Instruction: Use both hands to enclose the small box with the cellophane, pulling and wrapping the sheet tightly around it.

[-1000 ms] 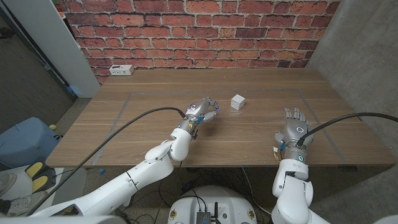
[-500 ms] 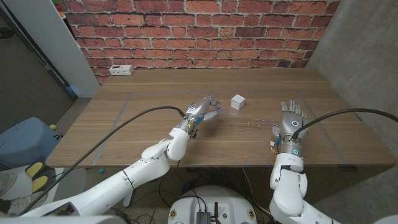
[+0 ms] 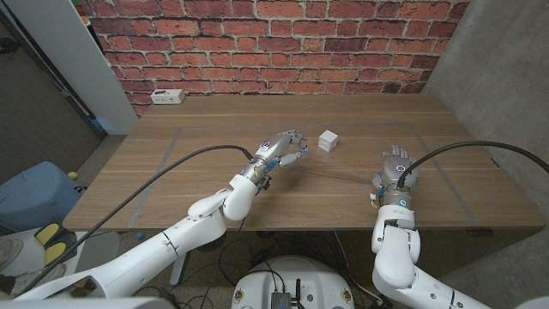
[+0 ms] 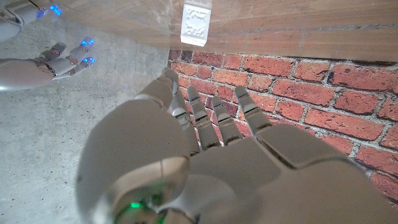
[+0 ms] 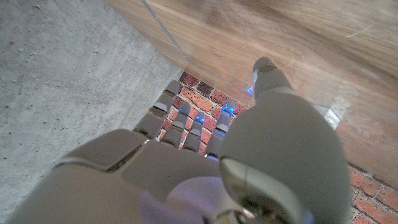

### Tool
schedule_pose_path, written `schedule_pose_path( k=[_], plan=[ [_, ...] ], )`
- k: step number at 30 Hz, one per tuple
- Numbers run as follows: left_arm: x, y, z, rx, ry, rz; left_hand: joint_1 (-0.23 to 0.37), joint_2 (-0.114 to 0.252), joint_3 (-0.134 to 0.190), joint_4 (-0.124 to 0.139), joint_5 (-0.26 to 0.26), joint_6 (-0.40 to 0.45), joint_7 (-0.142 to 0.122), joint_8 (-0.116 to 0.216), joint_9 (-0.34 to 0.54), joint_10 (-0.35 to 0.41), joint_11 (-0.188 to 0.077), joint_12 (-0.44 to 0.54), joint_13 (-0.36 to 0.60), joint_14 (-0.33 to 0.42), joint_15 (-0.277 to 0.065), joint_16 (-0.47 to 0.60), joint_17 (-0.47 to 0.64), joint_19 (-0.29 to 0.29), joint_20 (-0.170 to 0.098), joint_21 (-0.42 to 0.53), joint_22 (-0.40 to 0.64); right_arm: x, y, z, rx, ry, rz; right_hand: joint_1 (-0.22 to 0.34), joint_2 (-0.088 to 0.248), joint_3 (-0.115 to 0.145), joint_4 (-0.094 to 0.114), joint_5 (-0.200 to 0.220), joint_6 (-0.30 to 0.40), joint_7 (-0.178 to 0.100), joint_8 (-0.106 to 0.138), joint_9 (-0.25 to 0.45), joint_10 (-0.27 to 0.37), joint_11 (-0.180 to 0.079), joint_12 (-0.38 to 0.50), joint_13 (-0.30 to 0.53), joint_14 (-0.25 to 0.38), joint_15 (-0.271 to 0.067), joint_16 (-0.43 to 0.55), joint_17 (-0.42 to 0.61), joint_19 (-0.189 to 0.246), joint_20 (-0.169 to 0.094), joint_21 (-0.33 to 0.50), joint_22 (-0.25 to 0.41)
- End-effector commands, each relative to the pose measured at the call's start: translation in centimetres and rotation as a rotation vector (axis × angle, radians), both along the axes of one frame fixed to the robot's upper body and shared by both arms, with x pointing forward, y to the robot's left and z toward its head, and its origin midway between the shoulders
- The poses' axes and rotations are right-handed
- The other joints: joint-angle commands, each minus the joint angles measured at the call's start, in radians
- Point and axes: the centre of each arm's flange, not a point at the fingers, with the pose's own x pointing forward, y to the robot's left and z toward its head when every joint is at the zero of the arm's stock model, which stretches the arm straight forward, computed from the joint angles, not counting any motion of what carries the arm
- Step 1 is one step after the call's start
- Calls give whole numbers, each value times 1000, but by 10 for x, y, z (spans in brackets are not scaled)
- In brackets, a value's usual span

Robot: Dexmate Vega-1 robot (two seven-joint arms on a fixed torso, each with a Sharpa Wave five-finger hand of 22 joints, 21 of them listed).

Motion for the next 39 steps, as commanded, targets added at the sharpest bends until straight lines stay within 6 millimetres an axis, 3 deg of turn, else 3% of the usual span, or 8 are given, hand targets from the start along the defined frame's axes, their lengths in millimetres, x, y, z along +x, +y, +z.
schedule_pose_path(
  k=[1,4,7,12,14,19,39],
  plan=[
    [0,4,0,-1,-4,-22,-10,4,-3,0,-2,104,96,-3,121,-7,-2,-6,3,-8,-55,0,0,1,-6,0,6,0,-5,-1,5,-43,-20,22,21,4,8,-9,296,34,84,3,136,-39,18,-2,59,-123,16,-7,28,-13,3,2],
    [0,5,1,-10,-8,-14,-10,5,-3,-1,-3,107,96,-3,123,-6,-5,-6,3,-7,-55,1,0,1,-6,0,6,-1,-7,-1,24,-30,-21,31,28,5,5,-20,400,64,108,-3,189,-62,21,-3,70,-134,18,-9,37,-19,3,2],
    [1,6,1,-30,-2,-2,-11,5,-4,-1,-3,108,96,-4,124,-6,-3,-6,3,-7,-55,1,0,1,-6,0,6,-3,-9,-2,39,-38,-24,40,34,10,3,-23,436,81,108,-8,225,-66,25,-4,81,-149,21,-10,40,-32,1,2],
    [3,9,3,-86,-19,32,-12,5,-5,-1,-3,112,97,-4,127,-1,-2,-5,4,-6,-54,1,0,2,-5,0,6,-7,-7,-2,26,-129,-23,58,44,7,-1,-29,436,92,93,-10,247,-75,23,-4,95,-171,33,-4,45,-54,1,2],
    [3,10,4,-107,-27,42,-12,6,-5,-1,-3,112,96,-5,129,2,-5,-5,4,-5,-54,2,0,3,-4,0,7,-8,-6,0,12,-171,-19,61,53,5,2,-33,428,97,85,-9,254,-58,22,-4,102,-173,40,0,57,-55,6,3],
    [4,13,7,-138,-50,58,-14,6,-7,0,-3,111,93,-11,127,8,1,-3,4,-3,-52,2,0,8,-2,2,7,-6,-2,6,-27,-241,-1,61,61,5,6,-35,416,97,75,-7,254,-56,17,-3,113,-172,43,0,69,-54,10,3],
    [9,27,28,-224,-155,153,-9,5,-7,-6,-2,126,102,-28,114,16,-11,-4,4,5,-54,3,-1,11,-3,2,7,31,-3,49,-124,-375,74,67,62,8,5,-39,417,99,65,-4,265,-62,6,-2,129,-176,37,-7,80,-55,11,4]
  ],
)
